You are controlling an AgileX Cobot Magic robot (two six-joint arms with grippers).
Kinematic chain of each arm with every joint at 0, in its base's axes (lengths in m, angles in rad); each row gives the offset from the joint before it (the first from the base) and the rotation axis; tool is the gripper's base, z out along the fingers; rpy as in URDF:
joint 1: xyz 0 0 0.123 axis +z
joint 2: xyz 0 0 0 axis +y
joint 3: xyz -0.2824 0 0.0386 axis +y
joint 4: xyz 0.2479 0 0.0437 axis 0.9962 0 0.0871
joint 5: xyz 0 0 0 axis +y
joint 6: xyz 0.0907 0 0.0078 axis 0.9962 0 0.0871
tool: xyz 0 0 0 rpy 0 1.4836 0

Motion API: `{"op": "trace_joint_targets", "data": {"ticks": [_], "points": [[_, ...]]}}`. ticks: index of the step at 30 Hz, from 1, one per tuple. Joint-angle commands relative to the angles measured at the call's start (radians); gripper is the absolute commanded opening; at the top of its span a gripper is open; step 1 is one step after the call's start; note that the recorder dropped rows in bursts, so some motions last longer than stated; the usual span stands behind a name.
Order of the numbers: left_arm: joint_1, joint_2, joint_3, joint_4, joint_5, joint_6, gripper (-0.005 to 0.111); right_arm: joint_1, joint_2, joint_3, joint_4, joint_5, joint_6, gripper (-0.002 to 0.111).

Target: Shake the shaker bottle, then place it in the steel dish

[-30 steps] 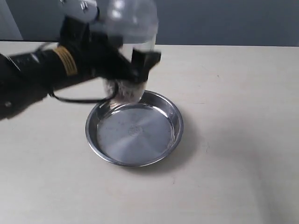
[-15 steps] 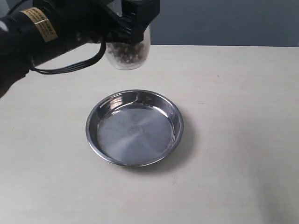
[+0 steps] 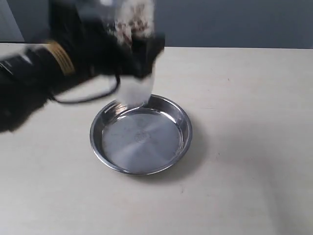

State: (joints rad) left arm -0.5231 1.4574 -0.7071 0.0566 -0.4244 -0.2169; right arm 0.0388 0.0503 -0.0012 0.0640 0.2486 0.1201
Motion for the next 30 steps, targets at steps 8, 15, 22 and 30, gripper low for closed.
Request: {"op": "trace_joint_targets", "data": {"ticks": [8,15,22,30], "points": [[-0.021,0.004,0.001,0.024,-0.033,-0.034,0.000,0.001,0.002,0.001,-0.009,-0.013,-0.004,-0.001],[-0.015,-0.094,-0.103,0.051,-0.134,0.018,0.000,0.001,0.002,0.001,-0.009,-0.013,-0.004,-0.001],[-0.018,0.075,0.014,-0.027,0.018,0.034,0.000,0.001,0.002,0.001,-0.009,-0.013,-0.004,-0.001],[-0.015,0.104,0.058,-0.007,-0.324,0.019,0.000,0.001,0.002,0.001,-0.009,-0.013,-0.004,-0.001]]}}
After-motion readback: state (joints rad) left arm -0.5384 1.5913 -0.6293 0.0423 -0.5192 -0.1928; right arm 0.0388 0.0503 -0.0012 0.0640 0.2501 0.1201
